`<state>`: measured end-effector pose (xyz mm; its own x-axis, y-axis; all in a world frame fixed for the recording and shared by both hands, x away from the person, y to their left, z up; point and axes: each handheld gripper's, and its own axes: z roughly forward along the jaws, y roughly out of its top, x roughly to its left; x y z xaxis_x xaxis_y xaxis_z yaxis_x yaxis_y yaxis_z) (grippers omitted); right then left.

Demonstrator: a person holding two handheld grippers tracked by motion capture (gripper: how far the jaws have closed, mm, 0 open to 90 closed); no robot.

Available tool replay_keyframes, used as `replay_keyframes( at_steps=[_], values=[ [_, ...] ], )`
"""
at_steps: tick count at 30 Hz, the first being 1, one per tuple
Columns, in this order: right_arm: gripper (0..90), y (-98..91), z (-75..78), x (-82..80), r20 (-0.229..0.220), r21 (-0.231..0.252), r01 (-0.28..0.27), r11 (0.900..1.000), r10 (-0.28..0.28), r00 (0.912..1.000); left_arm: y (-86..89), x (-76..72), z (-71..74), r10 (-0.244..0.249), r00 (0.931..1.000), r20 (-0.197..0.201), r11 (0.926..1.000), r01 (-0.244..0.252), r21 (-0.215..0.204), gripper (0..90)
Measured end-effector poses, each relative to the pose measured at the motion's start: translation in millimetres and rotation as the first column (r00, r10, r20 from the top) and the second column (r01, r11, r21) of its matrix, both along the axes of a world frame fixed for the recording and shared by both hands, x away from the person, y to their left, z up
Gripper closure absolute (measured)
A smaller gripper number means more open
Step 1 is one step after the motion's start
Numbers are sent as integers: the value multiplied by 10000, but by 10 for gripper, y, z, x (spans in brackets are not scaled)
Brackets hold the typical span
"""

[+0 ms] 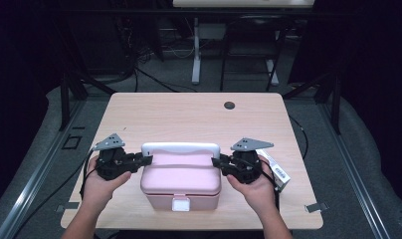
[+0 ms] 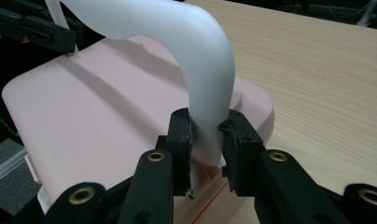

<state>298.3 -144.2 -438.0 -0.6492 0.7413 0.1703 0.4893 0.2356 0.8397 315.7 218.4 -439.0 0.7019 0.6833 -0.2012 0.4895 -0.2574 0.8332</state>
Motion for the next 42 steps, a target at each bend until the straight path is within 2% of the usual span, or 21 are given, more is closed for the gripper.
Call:
replay_keyframes(
  at_steps=[3, 4, 6, 9, 13, 20, 23, 27, 28, 30, 33, 35, 39, 42],
  values=[
    [735, 1, 24, -13, 90, 160, 30, 9999, -32, 10000, 6, -18, 35, 58, 9999, 132, 10000, -57, -46, 735],
    [735, 1, 49, -20, 271, 202, 49, 9998, -55, 9996, 8, -29, 62, 92, 9995, 287, 9999, -88, -130, 735],
    [735, 0, 62, -19, 415, 306, 120, 9995, -132, 9991, 13, -25, 72, 115, 9995, 311, 9997, -109, -208, 735],
    [735, -9, 57, 1, 381, 482, 110, 9988, -128, 9992, 20, -14, 52, 118, 9996, 262, 9991, -107, -415, 732],
    [736, -11, 59, 0, 375, 509, 81, 9987, -100, 9992, 37, -37, 70, 63, 9995, 299, 9991, -51, -430, 693],
    [736, -15, 77, 0, 391, 487, 68, 9988, -87, 9992, 144, -190, 209, 218, 9977, 644, 9990, -191, -409, 651],
    [736, -21, 89, -6, 442, 566, 118, 9983, -144, 9989, 200, -275, 240, 89, 9976, 685, 9991, -60, -429, 651],
    [737, -40, 100, -6, 440, 735, 159, 9972, -192, 9988, 242, -387, 194, 54, 9977, 671, 9995, -34, -303, 683],
    [737, -42, 101, -6, 425, 791, 178, 9967, -212, 9989, 278, -466, 138, 114, 9981, 602, 9996, -99, -257, 702],
    [737, -45, 103, -4, 432, 784, 169, 9968, -203, 9989, 296, -503, 109, 53, 9986, 519, 9998, -45, -170, 719],
    [736, -37, 105, -4, 430, 753, 179, 9970, -212, 9989, 328, -607, -12, -46, 9994, 336, 10000, 47, -37, 794],
    [737, -36, 106, -5, 433, 747, 194, 9970, -227, 9988, 331, -614, -37, -36, 9993, 359, 10000, 38, -35, 808],
    [736, -34, 108, -4, 460, 763, 205, 9969, -241, 9987, 323, -603, -103, -80, 9999, 100, 10000, 80, -42, 878],
    [736, -39, 104, -3, 430, 734, 208, 9971, -240, 9988, 261, -581, -172, -224, 9997, -20, 9996, 224, 143, 894]
  ],
)
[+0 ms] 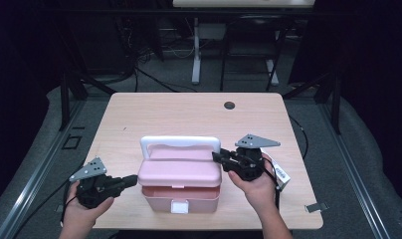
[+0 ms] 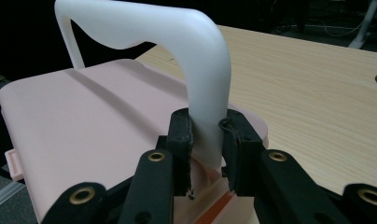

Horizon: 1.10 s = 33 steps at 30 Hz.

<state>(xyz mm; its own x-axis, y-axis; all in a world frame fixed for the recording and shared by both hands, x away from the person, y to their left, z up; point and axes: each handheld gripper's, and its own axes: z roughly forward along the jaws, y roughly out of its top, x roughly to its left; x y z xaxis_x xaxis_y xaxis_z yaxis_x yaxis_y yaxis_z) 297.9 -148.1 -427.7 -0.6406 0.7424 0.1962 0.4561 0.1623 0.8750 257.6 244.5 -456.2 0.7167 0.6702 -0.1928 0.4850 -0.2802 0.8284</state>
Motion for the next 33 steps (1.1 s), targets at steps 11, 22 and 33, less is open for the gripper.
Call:
replay_keyframes(
  at_steps=[11, 22, 33],
  values=[
    [736, 9, -8, -4, -10, -39, 5, 10000, -5, 10000, -162, 7, -79, -577, 9978, -317, 9983, 575, -69, 896],
    [735, -1, -27, -5, -65, 14, -30, 10000, 30, 10000, -295, 51, -117, -854, 9954, -424, 9963, 857, 43, 896],
    [710, -106, 47, -59, 47, 181, 186, 9997, -187, 9998, -314, 44, -76, -829, 9961, -287, 9964, 833, 152, 896]
  ],
)
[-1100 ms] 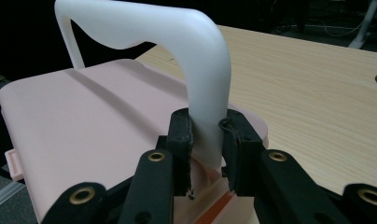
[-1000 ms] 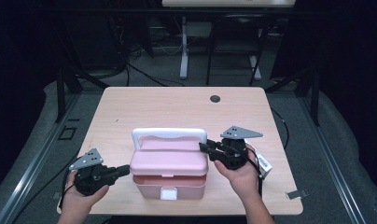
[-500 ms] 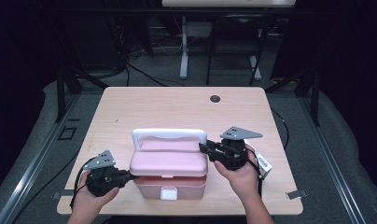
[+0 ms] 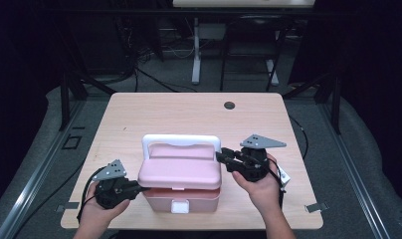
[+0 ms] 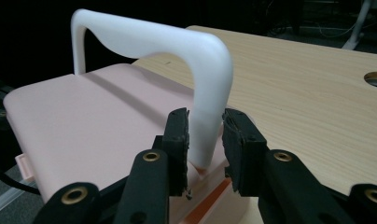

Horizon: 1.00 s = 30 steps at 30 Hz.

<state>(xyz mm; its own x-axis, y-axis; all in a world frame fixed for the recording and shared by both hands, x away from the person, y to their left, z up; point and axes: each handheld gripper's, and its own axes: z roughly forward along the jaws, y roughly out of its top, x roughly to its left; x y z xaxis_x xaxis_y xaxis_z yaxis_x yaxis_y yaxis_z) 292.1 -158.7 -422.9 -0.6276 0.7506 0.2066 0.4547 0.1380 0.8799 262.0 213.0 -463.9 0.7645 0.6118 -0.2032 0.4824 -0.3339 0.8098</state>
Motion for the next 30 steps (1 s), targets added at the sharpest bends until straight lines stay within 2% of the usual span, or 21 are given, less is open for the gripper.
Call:
replay_keyframes(
  at_steps=[2, 5, 10, 12, 18, 30],
  values=[
    [737, -64, -5, -104, 200, -48, 269, 9996, -268, 9994, 2, 9, 19, -32, 10000, 34, 10000, 32, -32, 896],
    [771, -96, -63, -200, 257, -291, 458, 9985, -451, 9987, 8, 33, 77, -43, 9999, 114, 9999, 44, -128, 895],
    [793, -103, -153, -277, 154, -619, 493, 9969, -484, 9987, 14, 66, 146, -66, 9996, 266, 9996, 73, -283, 895],
    [809, -101, -192, -301, 57, -596, 473, 9971, -470, 9989, 12, 82, 181, -69, 9994, 328, 9995, 79, -315, 895],
    [847, 5, -327, -379, -216, -827, -11, 9966, -7, 9998, -1, 140, 292, -87, 9987, 507, 9995, 102, -299, 896],
    [849, 237, -544, -429, -558, -1282, -808, 9884, 742, 9957, -2, 173, 349, -15, 9982, 591, 9994, 36, -352, 895]
  ],
)
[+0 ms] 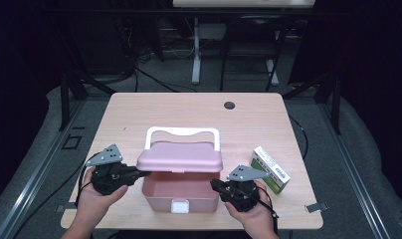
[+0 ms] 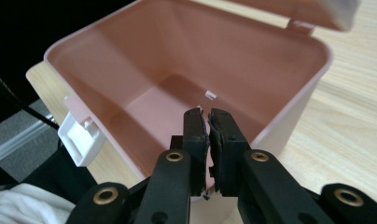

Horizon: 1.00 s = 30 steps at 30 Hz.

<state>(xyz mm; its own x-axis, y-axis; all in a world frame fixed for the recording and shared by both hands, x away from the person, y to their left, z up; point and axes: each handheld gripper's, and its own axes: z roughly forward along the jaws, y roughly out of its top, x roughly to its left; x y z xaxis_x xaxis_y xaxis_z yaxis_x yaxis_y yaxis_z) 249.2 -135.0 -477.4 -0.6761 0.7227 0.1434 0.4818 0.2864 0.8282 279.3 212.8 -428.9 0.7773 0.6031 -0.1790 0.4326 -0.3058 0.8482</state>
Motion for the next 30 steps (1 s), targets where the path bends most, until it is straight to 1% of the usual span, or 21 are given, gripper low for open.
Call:
replay_keyframes(
  at_steps=[1, 4, 5, 7, 12, 17, 23, 24, 25, 30],
  values=[
    [849, 15, -10, -4, -27, 6, -10, 10000, 10, 10000, 4, 3, 4, -6, 10000, -26, 10000, 6, -25, 895],
    [848, 62, -53, -19, -42, -206, -113, 9997, 113, 9999, 7, 16, 8, -13, 10000, -40, 9999, 12, -163, 895],
    [849, 76, -76, -15, -49, -204, -150, 9997, 149, 9999, 8, 23, 16, 2, 10000, 0, 9998, -2, -176, 895],
    [851, 81, -88, -6, -116, -159, -182, 9997, 180, 9998, 8, 26, 21, 3, 10000, 12, 9998, -3, -180, 895],
    [854, 88, -105, 15, -119, -167, -262, 9995, 260, 9996, 8, 48, 52, 53, 10000, 48, 9998, -52, -190, 895],
    [857, 107, -123, 36, -104, -216, -280, 9994, 277, 9996, 15, 104, 102, 159, 9997, 161, 9992, -154, -362, 896],
    [855, 124, -142, 48, -123, -207, -328, 9992, 326, 9994, -1, 149, 156, 222, 9994, 261, 9992, -213, -347, 895],
    [859, 131, -152, 53, -165, -268, -305, 9992, 301, 9994, -3, 160, 164, 233, 9994, 264, 9991, -224, -366, 895],
    [858, 128, -153, 54, -142, -227, -287, 9993, 284, 9995, -3, 179, 184, 238, 9992, 320, 9992, -228, -315, 896],
    [860, 125, -154, 54, -111, -257, -306, 9992, 303, 9995, -7, 217, 211, 301, 9989, 351, 9989, -288, -363, 896]
  ],
)
